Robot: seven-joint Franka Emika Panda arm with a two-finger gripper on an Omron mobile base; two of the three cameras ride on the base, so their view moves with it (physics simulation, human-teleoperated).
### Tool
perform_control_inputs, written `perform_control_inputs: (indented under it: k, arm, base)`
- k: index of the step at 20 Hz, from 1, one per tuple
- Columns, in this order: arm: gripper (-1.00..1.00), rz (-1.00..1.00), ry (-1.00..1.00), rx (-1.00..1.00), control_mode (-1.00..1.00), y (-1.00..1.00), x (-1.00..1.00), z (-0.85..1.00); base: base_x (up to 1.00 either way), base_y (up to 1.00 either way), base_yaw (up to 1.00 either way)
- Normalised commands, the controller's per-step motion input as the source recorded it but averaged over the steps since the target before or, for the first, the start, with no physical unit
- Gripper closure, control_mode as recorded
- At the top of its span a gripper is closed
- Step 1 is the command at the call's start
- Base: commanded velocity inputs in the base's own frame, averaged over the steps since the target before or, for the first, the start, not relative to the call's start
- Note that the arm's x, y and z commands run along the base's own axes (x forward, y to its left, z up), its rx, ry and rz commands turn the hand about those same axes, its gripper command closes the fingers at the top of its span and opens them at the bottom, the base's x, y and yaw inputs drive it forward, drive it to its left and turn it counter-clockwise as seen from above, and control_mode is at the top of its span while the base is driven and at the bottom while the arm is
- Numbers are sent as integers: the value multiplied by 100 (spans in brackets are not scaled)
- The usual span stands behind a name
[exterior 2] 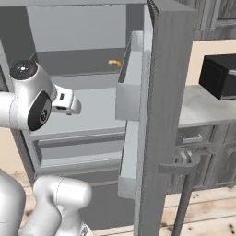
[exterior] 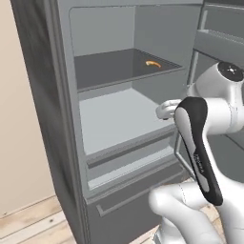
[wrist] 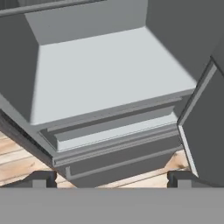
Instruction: Open the fridge, remove the banana, cucumber, and shrimp, and place them on any counter.
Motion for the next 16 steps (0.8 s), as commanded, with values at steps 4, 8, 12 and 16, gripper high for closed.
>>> perform_control_inputs:
  k: [4,8,12,16]
  arm:
    - [-100,0,0,0,100,0,0,0]
    - [-100,0,0,0,100,0,0,0]
    - [-100,0,0,0,100,0,0,0]
    - [-100,0,0,3,-100,-1,0,6]
  base:
    - [83,-24,4]
    - [76,-5,3]
    - [54,0,3]
    - [3,0,0]
